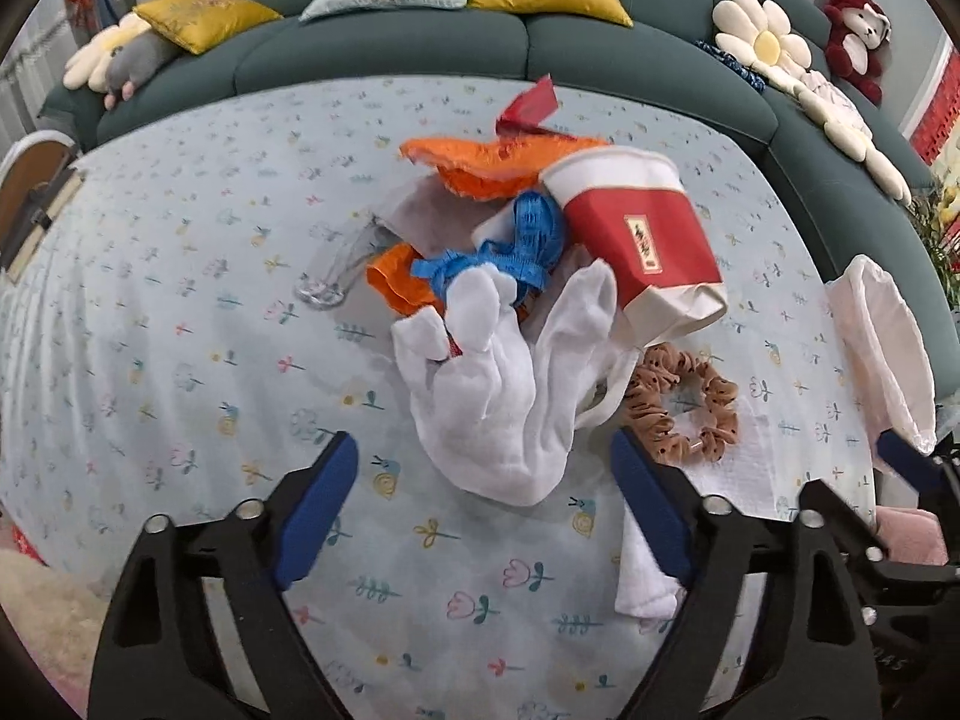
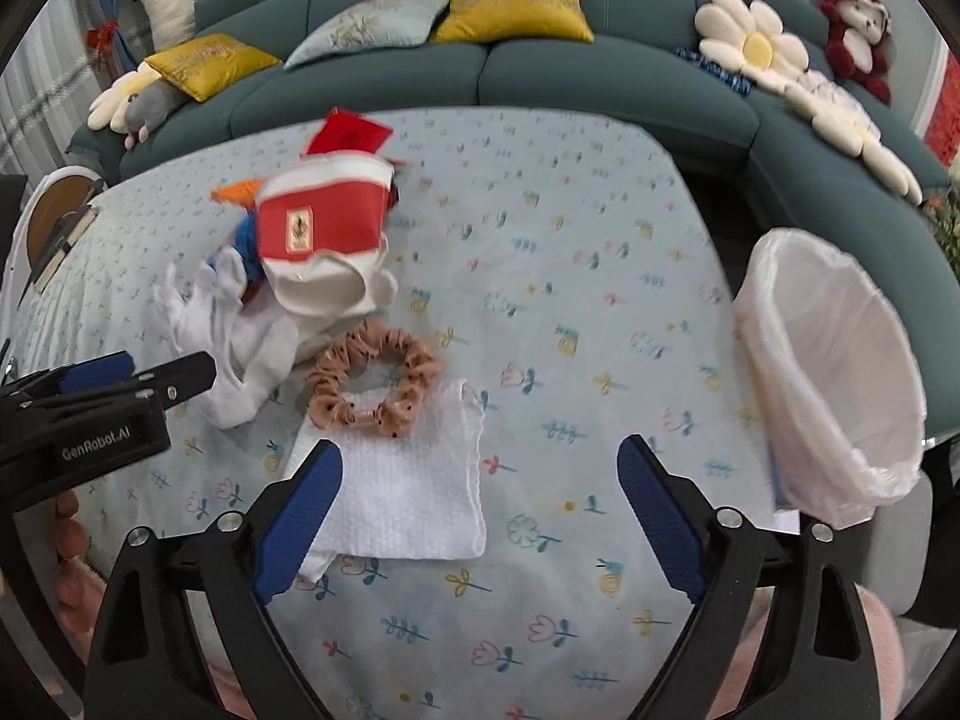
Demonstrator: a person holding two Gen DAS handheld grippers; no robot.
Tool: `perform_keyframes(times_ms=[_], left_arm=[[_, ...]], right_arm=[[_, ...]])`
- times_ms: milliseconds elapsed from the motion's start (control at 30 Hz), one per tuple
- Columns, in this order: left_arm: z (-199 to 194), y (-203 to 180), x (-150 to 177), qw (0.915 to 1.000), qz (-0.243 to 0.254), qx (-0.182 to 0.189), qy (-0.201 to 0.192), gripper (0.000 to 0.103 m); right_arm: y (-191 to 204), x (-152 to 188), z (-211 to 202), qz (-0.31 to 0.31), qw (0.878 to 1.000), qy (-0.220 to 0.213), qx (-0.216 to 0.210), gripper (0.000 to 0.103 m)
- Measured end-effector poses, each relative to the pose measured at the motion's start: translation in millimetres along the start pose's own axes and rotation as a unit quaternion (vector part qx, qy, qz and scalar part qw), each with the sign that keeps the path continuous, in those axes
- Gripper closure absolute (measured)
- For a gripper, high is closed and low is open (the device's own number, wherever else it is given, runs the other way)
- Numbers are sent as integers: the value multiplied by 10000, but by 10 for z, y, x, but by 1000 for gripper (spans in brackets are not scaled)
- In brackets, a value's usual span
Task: Collect trash
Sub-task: 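Grasp the white gloves with the left tool while the right tool grasps the white tissue, then carry gloves and tissue to the white bin and open both tools over it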
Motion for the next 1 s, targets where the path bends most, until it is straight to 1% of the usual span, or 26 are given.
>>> perform_keyframes(times_ms=[67,100,167,200,233,267,300,367,433,467,500,533,567,633,667,700,833,1000], left_arm=[[56,8,17,10000,-24,57,56,38],[86,6,26,9999,-37,115,88,41],[118,2,41,9998,-45,170,127,50],[131,-4,49,9997,-35,218,138,55],[139,-17,56,9996,-19,246,154,63],[147,-27,62,9995,-3,274,171,70],[152,-34,69,9994,11,287,181,72],[156,-42,76,9994,21,302,189,82],[146,-42,80,9993,12,320,182,88],[141,-46,81,9993,5,337,180,90],[121,-47,86,9992,-6,355,167,91],[106,-45,81,9992,-8,357,156,91],[72,-48,83,9993,-8,352,123,91],[22,-61,82,9993,6,356,82,92],[-16,-70,80,9993,10,357,53,92],[-54,-80,75,9993,12,362,20,92],[-236,-153,54,9991,40,405,-123,92],[-522,-314,8,9981,143,485,-343,92]], right_arm=[[-5,31,105,38,9999,130,-16,20],[-1,45,161,61,9998,194,-51,23],[1,78,255,117,9994,309,-97,27],[3,94,296,143,9992,357,-129,31],[13,118,345,170,9988,422,-180,36],[20,137,379,180,9985,477,-203,38],[31,160,424,178,9981,548,-222,42],[56,195,487,146,9974,660,-257,50],[97,238,539,87,9965,773,-312,62],[114,249,546,61,9962,792,-344,65],[123,257,544,32,9962,793,-364,70],[139,262,536,-2,9961,787,-393,77],[164,269,524,-39,9957,803,-451,81],[180,266,497,-56,9956,792,-494,95],[183,259,475,-53,9955,775,-534,97],[183,250,441,-36,9956,747,-572,99],[149,148,216,6,9964,497,-686,100],[86,-19,-204,64,9969,-1,-789,100]])
Point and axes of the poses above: each gripper's, at about its wrist camera, not at the fingertips, and z roughly the way its jaws point, y to its left, x to its underside, the point moved 8 cm from there along z, roughly the way its jaws point, and after that the axes turned 4 degrees about y, right-handed, at the moved point
